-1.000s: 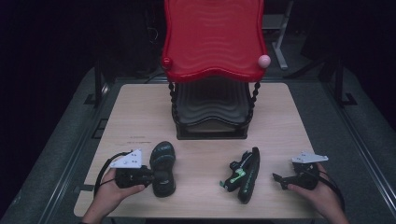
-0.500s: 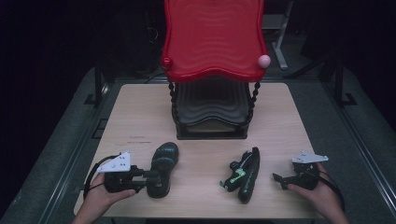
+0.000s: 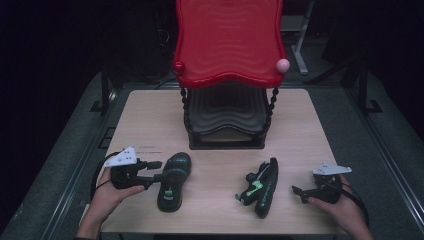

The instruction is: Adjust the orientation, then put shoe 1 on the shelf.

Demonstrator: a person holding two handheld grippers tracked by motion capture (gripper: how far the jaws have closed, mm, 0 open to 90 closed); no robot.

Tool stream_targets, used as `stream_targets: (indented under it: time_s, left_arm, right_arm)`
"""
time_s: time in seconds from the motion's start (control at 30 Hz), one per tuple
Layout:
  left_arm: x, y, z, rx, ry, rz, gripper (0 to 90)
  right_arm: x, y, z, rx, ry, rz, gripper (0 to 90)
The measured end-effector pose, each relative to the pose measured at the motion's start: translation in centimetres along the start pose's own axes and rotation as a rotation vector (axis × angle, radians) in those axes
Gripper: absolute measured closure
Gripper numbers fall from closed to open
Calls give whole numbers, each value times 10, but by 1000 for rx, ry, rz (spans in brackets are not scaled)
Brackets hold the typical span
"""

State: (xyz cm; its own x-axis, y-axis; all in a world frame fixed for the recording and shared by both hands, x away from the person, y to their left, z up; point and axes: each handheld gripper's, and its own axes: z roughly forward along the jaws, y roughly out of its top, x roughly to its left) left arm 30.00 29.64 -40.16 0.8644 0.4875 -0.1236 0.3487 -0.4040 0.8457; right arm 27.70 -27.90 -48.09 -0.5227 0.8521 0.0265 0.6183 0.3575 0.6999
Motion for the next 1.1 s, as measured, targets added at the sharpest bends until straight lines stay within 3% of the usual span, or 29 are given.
stream_targets:
  time_s: [0.37, 0.5, 0.6, 0.63, 0.73, 1.1]
  left_arm:
    - [9, -3, 30, 76, -30, 6, 490]
    - [10, -9, 42, 103, -63, 11, 530]
    - [10, -10, 43, 93, -62, 8, 552]
    - [11, -10, 42, 85, -56, 9, 608]
    - [12, -11, 42, 74, -56, 7, 656]
    - [12, -9, 37, 36, -66, 11, 693]
  right_arm:
    - [0, 0, 0, 0, 0, 0, 13]
    - [0, 0, 0, 0, 0, 0, 13]
    - [0, 0, 0, 0, 0, 0, 14]
    - [0, 0, 0, 0, 0, 0, 13]
    - [0, 0, 0, 0, 1, 0, 13]
    - [0, 0, 0, -1, 2, -2, 14]
